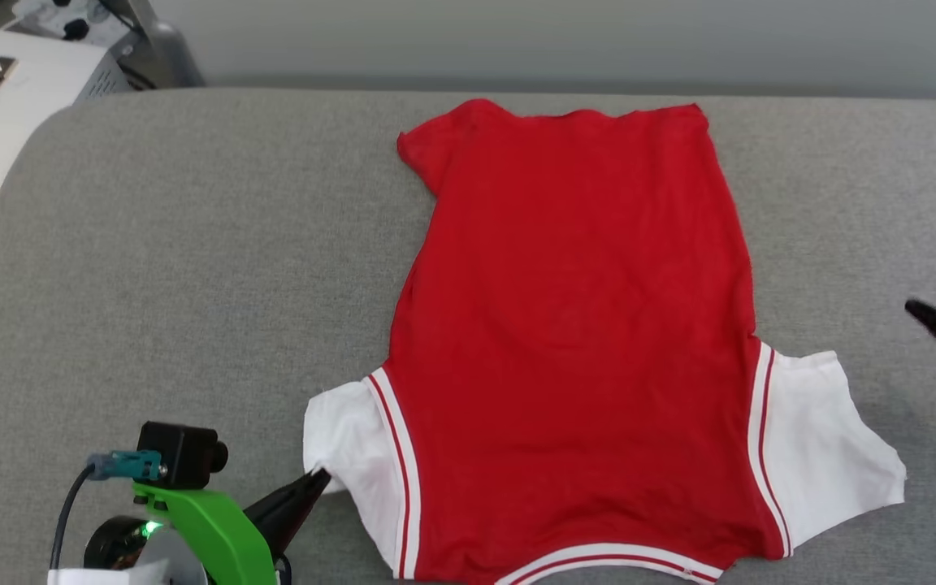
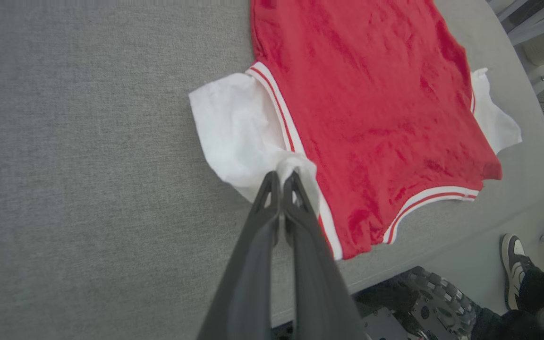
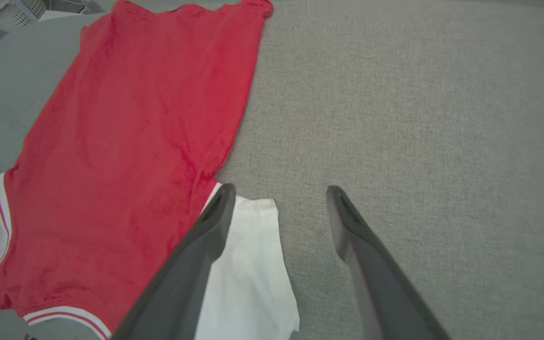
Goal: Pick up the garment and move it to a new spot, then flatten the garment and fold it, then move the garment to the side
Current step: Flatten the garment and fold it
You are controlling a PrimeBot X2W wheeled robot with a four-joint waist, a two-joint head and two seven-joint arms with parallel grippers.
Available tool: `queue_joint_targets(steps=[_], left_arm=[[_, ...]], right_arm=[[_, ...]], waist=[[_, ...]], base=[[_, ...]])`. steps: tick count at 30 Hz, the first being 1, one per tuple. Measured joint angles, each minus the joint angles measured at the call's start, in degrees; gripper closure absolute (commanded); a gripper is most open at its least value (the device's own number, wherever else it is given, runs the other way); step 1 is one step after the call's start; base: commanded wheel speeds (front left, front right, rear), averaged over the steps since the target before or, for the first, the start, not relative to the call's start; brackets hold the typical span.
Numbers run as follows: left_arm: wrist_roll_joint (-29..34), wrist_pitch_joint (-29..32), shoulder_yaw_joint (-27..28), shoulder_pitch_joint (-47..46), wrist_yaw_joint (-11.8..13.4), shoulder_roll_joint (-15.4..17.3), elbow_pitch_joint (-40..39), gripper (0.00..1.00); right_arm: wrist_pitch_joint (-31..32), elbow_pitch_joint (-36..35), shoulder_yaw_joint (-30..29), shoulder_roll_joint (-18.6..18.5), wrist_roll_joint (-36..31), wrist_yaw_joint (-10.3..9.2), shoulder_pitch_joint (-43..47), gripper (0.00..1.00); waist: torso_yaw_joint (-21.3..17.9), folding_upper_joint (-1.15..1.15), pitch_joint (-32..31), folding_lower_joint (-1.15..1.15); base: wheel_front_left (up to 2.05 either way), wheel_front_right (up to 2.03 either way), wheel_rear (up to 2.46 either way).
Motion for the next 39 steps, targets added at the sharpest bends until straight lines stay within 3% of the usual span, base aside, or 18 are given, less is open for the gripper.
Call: queue_joint_targets(steps=[6, 11, 12, 22, 32, 37, 39], left_arm=[[0.67, 2.64, -0.52, -3.44, 0.85, 0.65, -6.25, 1.00], [1.52, 2.86, -0.71, -6.42, 0.79, 0.46, -9.22, 1.00], [2.02, 2.64, -1.08, -8.11, 0.48, -0.25, -10.27, 1.00], [3.77, 0.34, -2.83, -12.49, -2.24, -4.21, -9.28, 1.00], [4.39, -1.22, -4.07, -14.93, -4.28, -6.65, -5.70, 1.00], [4.47, -1.81, -4.42, -15.45, -4.66, -7.48, -4.75, 1.00], [4.47, -2.03, -4.43, -15.47, -4.85, -7.64, -4.48, 1.00]], right_arm=[[13.50, 0.34, -4.31, 5.95, -6.94, 0.00, -17.20, 0.00], [21.09, 5.78, -7.19, 9.60, -15.34, -0.01, -30.84, 0.00], [23.96, 9.45, -8.90, 10.61, -20.14, -0.01, -37.17, 0.00], [26.40, 20.29, -13.51, 11.50, -31.49, -0.01, -51.38, 0.00], [26.41, 25.02, -13.05, 12.94, -35.71, -0.01, -56.83, 0.00], [27.31, 25.37, -11.49, 11.82, -36.52, -0.01, -57.56, 0.00], [27.55, 25.31, -11.20, 11.27, -36.57, -0.01, -57.55, 0.70]], waist=[[2.07, 0.00, 6.16, 0.00], [4.58, 0.00, 11.65, 0.01], [6.28, 0.00, 14.78, 0.01], [12.59, 0.00, 24.10, 0.02], [18.62, 0.00, 30.04, 0.02], [20.68, 0.00, 31.50, 0.01], [21.17, 0.00, 31.79, 0.01]], base=[[0.00, 0.00, 0.00], [0.00, 0.00, 0.00], [0.00, 0.00, 0.00], [0.00, 0.00, 0.00], [0.00, 0.00, 0.00], [0.00, 0.00, 0.00], [0.00, 0.00, 0.00]])
